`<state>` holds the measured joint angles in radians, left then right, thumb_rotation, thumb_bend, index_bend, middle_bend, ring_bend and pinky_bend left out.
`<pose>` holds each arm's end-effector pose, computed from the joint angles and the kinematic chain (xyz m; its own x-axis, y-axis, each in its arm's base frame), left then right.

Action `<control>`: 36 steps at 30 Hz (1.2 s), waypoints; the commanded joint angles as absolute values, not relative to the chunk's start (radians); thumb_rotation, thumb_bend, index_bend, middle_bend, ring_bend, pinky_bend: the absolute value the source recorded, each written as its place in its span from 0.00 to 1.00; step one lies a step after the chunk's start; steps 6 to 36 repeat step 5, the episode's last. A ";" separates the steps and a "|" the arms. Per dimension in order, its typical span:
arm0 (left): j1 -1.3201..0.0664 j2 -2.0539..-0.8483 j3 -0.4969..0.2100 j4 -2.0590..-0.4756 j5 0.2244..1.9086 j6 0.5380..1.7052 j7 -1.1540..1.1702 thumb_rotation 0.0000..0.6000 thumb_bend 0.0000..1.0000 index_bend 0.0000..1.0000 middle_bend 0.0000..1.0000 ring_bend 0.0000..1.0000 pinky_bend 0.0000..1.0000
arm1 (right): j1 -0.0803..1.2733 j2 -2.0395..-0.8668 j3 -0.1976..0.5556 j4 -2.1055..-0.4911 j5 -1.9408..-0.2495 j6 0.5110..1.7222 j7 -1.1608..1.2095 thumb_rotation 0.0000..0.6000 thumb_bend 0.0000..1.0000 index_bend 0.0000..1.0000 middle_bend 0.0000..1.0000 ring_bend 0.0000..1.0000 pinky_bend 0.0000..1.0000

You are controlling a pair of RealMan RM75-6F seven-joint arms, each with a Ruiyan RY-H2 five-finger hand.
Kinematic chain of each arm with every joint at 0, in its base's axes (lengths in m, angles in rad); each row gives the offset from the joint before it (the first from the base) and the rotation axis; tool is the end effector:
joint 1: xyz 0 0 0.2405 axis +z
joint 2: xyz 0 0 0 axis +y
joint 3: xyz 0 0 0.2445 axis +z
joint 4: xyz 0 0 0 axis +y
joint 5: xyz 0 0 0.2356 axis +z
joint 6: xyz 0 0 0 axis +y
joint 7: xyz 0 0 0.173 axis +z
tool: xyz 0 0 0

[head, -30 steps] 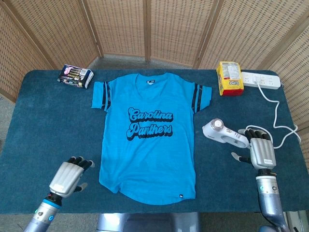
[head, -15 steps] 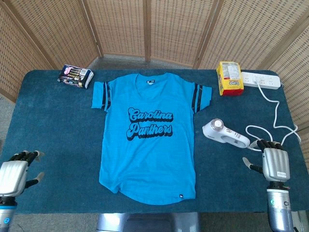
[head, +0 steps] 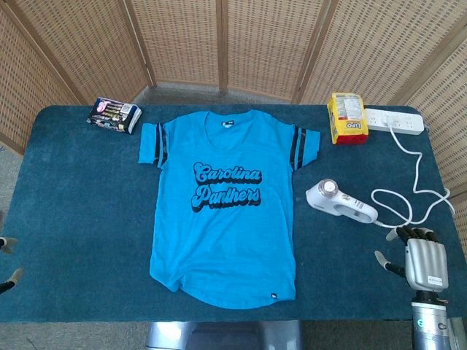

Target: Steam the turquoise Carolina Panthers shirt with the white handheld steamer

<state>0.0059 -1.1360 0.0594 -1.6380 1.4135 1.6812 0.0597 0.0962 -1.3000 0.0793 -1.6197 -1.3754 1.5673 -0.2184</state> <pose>-0.3297 0.1546 0.1423 0.4296 -0.0375 0.9022 0.8927 0.1683 -0.4181 -0.2970 -0.2175 0.0966 0.4166 0.0731 0.9062 -0.9060 0.1151 0.4072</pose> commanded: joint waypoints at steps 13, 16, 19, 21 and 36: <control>0.016 -1.138 0.047 -1.639 1.431 1.681 0.054 0.90 0.21 0.36 0.47 0.34 0.39 | 0.091 -1.306 0.085 -1.616 -1.380 1.566 -0.216 0.86 0.25 0.51 0.48 0.44 0.30; 0.016 -1.138 0.047 -1.639 1.431 1.681 0.054 0.90 0.21 0.36 0.47 0.34 0.39 | 0.091 -1.306 0.085 -1.616 -1.380 1.566 -0.216 0.86 0.25 0.51 0.48 0.44 0.30; 0.016 -1.138 0.047 -1.639 1.431 1.681 0.054 0.90 0.21 0.36 0.47 0.34 0.39 | 0.091 -1.306 0.085 -1.616 -1.380 1.566 -0.216 0.86 0.25 0.51 0.48 0.44 0.30; 0.016 -1.138 0.047 -1.639 1.431 1.681 0.054 0.90 0.21 0.36 0.47 0.34 0.39 | 0.091 -1.306 0.085 -1.616 -1.380 1.566 -0.216 0.86 0.25 0.51 0.48 0.44 0.30; 0.016 -1.138 0.047 -1.639 1.431 1.681 0.054 0.90 0.21 0.36 0.47 0.34 0.39 | 0.091 -1.306 0.085 -1.616 -1.380 1.566 -0.216 0.86 0.25 0.51 0.48 0.44 0.30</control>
